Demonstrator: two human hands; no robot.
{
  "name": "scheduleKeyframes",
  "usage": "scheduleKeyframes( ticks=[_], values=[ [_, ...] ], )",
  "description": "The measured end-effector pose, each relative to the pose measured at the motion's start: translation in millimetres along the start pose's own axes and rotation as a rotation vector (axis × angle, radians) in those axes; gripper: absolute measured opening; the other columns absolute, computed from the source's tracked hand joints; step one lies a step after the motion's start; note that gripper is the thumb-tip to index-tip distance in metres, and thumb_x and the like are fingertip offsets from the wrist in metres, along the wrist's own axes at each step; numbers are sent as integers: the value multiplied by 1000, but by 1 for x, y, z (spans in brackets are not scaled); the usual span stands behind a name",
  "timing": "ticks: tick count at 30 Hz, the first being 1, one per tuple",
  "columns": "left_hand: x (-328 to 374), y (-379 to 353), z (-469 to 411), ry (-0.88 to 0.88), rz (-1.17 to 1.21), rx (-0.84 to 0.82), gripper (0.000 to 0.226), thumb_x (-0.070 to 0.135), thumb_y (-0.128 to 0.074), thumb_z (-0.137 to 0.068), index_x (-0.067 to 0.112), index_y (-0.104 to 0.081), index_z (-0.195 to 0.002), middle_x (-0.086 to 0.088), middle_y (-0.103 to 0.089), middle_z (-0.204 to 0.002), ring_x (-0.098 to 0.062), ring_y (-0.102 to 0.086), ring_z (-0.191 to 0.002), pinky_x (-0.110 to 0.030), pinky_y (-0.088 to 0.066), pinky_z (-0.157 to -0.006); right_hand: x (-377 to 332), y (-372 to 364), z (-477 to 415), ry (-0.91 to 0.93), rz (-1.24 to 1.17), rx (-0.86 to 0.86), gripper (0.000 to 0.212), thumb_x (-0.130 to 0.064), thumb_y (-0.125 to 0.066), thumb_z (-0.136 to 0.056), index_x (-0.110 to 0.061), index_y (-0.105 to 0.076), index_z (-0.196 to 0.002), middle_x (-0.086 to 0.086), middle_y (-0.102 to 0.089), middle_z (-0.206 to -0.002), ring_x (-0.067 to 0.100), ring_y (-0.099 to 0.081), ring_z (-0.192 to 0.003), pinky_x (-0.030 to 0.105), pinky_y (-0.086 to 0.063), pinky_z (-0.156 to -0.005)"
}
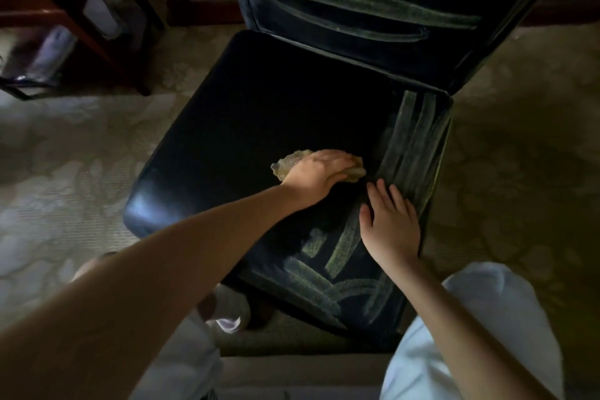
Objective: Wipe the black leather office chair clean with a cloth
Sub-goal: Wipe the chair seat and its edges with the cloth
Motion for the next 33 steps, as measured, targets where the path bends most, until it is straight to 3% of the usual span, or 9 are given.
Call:
scheduleKeyframes(
  ticks=[8, 12, 17, 21, 23, 25, 27, 29, 33],
  values=[
    [14, -7, 70, -82, -41, -27, 43, 34, -38, -91, 13, -64, -118, -10, -63, -121, -26, -58, -114, -37, -43, -99, -6, 0, 4, -16, -75, 123, 44, -25, -41, -97, -14, -45, -140, 5, -39, -148, 25, -31, -138, 43, -22, -110],
    [16, -18, 106, -115, -18, -26, 35, 29, -44, -91, 14, -65, -114, -9, -65, -117, -25, -60, -111, -42, -50, -94, -4, 9, 0, -35, -21, -1, 49, -33, -33, -100, -21, -29, -148, -2, -23, -155, 18, -16, -143, 36, -16, -113],
    [28, -26, 159, -29, -1, -61, 43, 36, -33, -93, 24, -58, -126, -2, -57, -131, -20, -49, -124, -35, -35, -108, -9, 18, 0, -60, 18, -141, 52, -34, -25, -102, -20, -14, -151, -2, -8, -159, 17, -6, -145, 37, -14, -115],
    [30, -37, 186, -21, 36, -20, 37, 33, -37, -94, 26, -59, -123, 3, -59, -128, -15, -50, -123, -34, -40, -104, -14, 17, 13, -52, 36, -165, 57, -37, -23, -102, -18, -3, -152, 0, 1, -159, 18, 1, -146, 38, -7, -116],
    [35, -36, 192, 3, 114, 99, 33, 33, -41, -95, 25, -62, -119, 4, -62, -123, -10, -54, -116, -31, -42, -100, -16, 12, 30, 25, 47, -114, 57, -36, -25, -101, -18, -5, -152, -1, -2, -159, 17, -1, -146, 37, -5, -116],
    [43, -35, 201, 98, 254, 332, 27, 30, -45, -95, 30, -62, -117, 9, -63, -120, -7, -57, -110, -29, -45, -95, -16, 4, 51, 154, 53, -48, 56, -34, -29, -101, -19, -10, -151, -2, -6, -159, 15, -4, -145, 35, -3, -116],
    [49, -32, 212, 325, 566, 617, 25, 25, -48, -96, 34, -62, -115, 15, -63, -119, -8, -62, -106, -30, -48, -93, -13, -1, 68, 247, 54, -34, 56, -32, -33, -100, -22, -12, -151, -4, -7, -158, 14, -3, -145, 34, -1, -116],
    [44, -26, 217, 547, 728, 831, 26, 19, -48, -97, 33, -60, -115, 17, -63, -118, -9, -62, -107, -27, -49, -94, -8, 0, 76, 279, 69, -58, 59, -35, -35, -99, -24, -9, -151, -5, -2, -158, 12, 2, -145, 33, 2, -116],
    [6, -21, 222, 744, 457, 886, 30, 25, -42, -99, 21, -58, -124, 6, -58, -128, -11, -52, -121, -40, -42, -103, 5, 3, 84, 310, 124, -162, 75, -49, -45, -93, -30, 0, -150, -7, 10, -158, 12, 9, -145, 35, 2, -116]
  ],
)
Point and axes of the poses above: each hand's wrist, its own z-axis away from the middle knuckle, its own y-axis out of the back of the hand, x = y × z, the point moved 1 cm from there along -z, towards the middle knuckle
